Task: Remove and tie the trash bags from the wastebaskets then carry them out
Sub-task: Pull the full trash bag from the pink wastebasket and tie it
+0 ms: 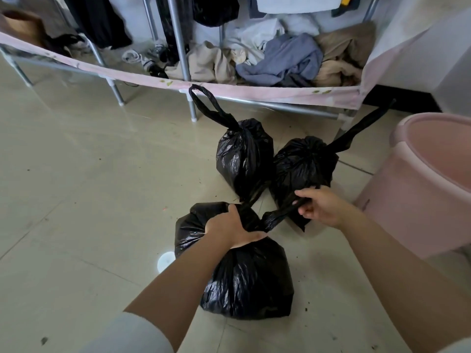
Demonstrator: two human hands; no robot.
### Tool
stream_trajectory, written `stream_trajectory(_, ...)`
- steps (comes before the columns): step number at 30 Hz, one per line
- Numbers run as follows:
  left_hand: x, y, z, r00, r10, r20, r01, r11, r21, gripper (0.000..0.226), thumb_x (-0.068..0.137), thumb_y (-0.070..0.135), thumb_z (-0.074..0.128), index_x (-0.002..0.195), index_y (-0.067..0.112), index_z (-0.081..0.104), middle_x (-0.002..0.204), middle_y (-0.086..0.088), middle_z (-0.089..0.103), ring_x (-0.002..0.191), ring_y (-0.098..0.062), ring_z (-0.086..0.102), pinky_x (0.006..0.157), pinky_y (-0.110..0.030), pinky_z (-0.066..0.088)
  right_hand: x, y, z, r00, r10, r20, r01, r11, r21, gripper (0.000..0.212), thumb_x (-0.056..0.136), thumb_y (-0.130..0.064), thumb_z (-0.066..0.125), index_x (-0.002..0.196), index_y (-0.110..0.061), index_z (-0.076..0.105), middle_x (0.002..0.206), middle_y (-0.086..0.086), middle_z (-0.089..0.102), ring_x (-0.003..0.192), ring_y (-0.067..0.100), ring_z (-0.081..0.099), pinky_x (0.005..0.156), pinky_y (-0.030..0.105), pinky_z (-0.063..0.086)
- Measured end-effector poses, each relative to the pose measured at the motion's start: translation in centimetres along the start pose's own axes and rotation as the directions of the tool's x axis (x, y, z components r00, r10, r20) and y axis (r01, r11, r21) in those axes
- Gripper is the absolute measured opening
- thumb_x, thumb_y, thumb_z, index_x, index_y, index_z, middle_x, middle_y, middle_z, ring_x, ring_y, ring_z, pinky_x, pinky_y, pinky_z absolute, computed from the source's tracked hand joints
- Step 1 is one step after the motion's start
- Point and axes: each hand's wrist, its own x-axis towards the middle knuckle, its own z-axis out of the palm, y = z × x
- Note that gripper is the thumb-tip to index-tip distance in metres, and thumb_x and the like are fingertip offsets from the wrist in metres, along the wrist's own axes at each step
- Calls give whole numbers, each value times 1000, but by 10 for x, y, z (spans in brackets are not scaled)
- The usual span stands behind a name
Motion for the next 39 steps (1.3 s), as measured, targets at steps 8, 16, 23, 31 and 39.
stream_trajectory(8, 4, 21, 16, 968, -161, -190, 187, 974, 126, 72, 82, 65, 45, 126, 8, 42, 123, -12, 52, 111, -27, 56, 80, -34, 47, -9, -10, -9, 992, -57, 110, 30, 973, 228, 25, 94, 0, 40, 74, -5, 53, 46, 3, 67, 41, 10, 66, 40, 16, 52)
stream_trajectory(16, 12, 6, -19, 973, -147, -176, 74, 928, -365, 43, 96, 32, 37, 109, -1, 59, 114, -22, 63, 108, -35, 57, 80, -32, 41, -3, 2, -12, 969, -240, -61, 208, 923, -325, 27, 90, 4, 49, 115, -3, 54, 122, 19, 56, 105, 25, 58, 93, 34, 47)
stream_trajectory(23, 2, -6, -30, 999, -4, 39, 27, 786, -618, 31, 96, 31, 42, 92, 2, 52, 45, -5, 42, 23, -7, 38, 39, -19, 31, 9, 3, 24, 876, -329, 353, 413, 133, -901, 73, 86, -15, 57, 147, -21, 18, 158, -2, 13, 147, 22, -1, 119, 38, 10)
stream_trajectory(31, -8, -24, -37, 962, 175, 210, 54, 629, -775, 24, 98, 18, 40, 80, 7, 53, 31, 3, 47, 26, -10, 41, 36, -16, 33, 5, 3, 59, 909, -217, 357, 384, 101, -918, 41, 91, -32, 51, 128, -13, 50, 114, 14, 64, 107, 30, 58, 82, 34, 45)
stream_trajectory(39, -8, -33, -45, 899, 276, 340, 221, 385, -896, 29, 99, 16, 35, 89, 9, 61, 58, -4, 72, 51, -12, 68, 56, -21, 54, -8, -42, 46, 870, -114, 480, 493, 216, -843, 47, 93, -31, 49, 49, -19, 38, 50, -6, 37, 44, 6, 37, 48, 14, 34)
